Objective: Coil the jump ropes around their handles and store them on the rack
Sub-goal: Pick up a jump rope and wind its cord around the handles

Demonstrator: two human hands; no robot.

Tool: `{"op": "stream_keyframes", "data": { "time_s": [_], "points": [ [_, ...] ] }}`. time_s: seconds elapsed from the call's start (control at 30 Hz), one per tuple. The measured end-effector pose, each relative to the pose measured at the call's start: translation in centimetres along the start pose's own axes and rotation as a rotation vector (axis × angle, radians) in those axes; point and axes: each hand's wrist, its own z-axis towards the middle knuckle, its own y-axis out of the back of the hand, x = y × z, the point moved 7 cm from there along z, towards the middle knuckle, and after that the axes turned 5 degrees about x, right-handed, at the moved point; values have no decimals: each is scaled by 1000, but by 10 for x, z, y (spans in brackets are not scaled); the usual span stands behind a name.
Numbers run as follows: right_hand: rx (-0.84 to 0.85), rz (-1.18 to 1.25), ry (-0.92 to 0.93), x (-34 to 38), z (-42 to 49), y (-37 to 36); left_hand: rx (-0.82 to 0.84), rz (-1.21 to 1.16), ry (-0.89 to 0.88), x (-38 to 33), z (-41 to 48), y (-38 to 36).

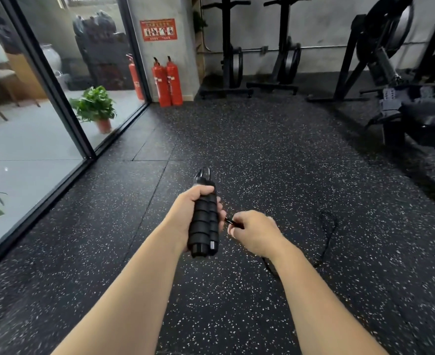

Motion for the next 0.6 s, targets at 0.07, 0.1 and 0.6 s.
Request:
{"op": "stream_keyframes", "data": {
  "time_s": [0.07, 0.1, 0.6],
  "points": [
    [-86, -270, -106, -23, -4, 11, -65, -58, -83, -13, -3, 16],
    [-124, -343, -175, -37, -5, 15, -111, -72, -117, -19, -5, 25],
    [-750, -114, 241, 41, -44, 229, 69, -50, -167, -21, -41, -15]
  ]
}}
